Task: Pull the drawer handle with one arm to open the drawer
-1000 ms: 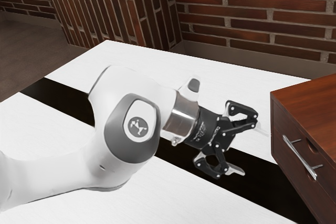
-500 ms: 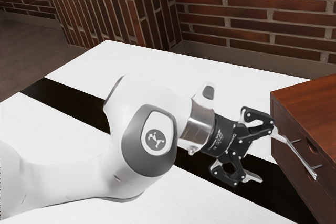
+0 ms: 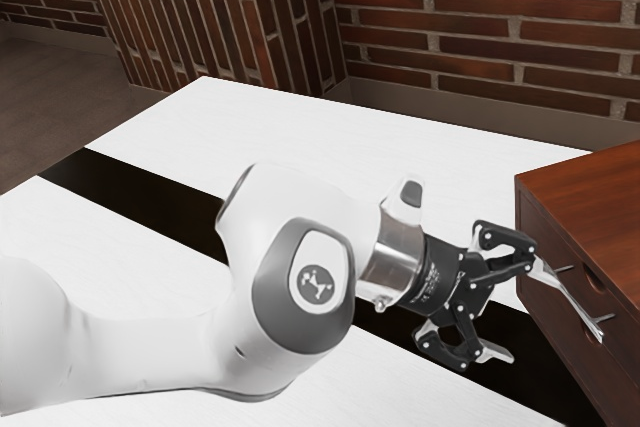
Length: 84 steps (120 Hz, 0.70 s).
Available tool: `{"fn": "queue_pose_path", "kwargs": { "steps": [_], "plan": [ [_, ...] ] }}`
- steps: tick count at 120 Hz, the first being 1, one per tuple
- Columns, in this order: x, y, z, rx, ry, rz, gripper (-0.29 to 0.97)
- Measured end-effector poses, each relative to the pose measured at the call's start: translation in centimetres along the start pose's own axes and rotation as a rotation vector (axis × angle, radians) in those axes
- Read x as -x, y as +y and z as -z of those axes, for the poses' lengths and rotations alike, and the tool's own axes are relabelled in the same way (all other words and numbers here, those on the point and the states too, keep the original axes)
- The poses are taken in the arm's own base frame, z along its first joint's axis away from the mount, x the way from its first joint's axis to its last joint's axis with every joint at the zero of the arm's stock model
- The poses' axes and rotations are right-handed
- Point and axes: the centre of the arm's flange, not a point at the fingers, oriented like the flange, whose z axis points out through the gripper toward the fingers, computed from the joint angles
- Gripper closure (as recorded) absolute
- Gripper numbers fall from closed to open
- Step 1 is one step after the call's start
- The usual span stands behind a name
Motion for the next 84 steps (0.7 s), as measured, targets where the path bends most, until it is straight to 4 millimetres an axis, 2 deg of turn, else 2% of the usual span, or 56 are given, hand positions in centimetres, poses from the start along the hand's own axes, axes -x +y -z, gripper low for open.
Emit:
{"fn": "queue_pose_path", "kwargs": {
  "steps": [27, 42, 51, 70, 84],
  "plan": [
    [-0.1, 0.1, 1.2, 0.018, 0.032, -0.042, 0.0],
    [1.4, 1.2, 2.6, -0.014, 0.065, -0.163, 0.0],
    [2.0, 1.4, 2.7, -0.042, 0.075, -0.209, 0.0],
    [1.9, 0.8, 2.1, -0.092, 0.082, -0.223, 0.0],
    [2.2, 1.1, 2.1, -0.156, 0.118, -0.298, 0.0]
  ]
}}
